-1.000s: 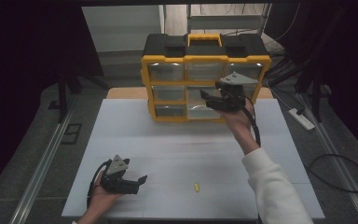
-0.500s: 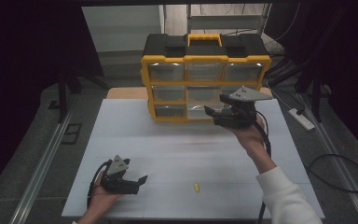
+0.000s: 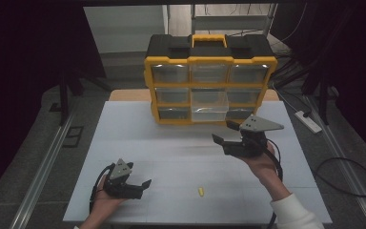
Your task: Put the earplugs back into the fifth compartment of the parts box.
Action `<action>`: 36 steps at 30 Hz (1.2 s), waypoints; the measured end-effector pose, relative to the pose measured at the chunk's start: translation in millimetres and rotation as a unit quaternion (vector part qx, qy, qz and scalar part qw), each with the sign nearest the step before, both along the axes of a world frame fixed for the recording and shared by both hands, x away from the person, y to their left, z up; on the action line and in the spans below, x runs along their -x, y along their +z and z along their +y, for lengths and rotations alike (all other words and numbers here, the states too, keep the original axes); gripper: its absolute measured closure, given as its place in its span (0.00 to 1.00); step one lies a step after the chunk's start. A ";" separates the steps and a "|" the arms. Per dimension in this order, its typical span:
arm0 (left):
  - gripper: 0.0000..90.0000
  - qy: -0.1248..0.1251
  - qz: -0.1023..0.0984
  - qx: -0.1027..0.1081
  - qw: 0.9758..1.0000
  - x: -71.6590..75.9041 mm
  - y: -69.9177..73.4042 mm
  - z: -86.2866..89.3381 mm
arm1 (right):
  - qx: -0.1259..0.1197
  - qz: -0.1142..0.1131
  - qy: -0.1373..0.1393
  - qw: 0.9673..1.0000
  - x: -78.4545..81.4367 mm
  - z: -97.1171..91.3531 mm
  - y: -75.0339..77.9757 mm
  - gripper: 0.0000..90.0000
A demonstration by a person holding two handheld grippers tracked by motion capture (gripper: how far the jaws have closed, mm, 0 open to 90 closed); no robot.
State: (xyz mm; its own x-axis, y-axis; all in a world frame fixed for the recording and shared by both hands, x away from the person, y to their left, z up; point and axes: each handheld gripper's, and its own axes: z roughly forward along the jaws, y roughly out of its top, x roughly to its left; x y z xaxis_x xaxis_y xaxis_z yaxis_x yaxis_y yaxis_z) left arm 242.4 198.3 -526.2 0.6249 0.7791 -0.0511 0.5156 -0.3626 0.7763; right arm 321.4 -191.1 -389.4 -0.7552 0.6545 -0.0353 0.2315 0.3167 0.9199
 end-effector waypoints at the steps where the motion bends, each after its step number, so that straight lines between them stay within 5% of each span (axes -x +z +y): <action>1: 0.07 0.000 0.000 0.001 1.000 0.1 0.1 0.1 | 0.001 0.003 0.003 1.000 2.3 -0.2 -3.3 0.34; 12: 0.07 -0.001 -0.001 0.001 1.000 0.2 0.1 -0.2 | 0.019 0.038 0.035 0.999 31.3 -9.2 -40.6 0.33; 19: 0.07 -0.002 -0.001 -0.001 1.000 0.4 0.3 -0.2 | 0.046 0.058 0.045 0.996 36.5 -6.5 -61.6 0.32; 36: 0.07 -0.001 -0.001 -0.001 1.000 0.1 0.1 0.6 | 0.096 0.104 0.094 0.985 42.9 19.9 -89.4 0.28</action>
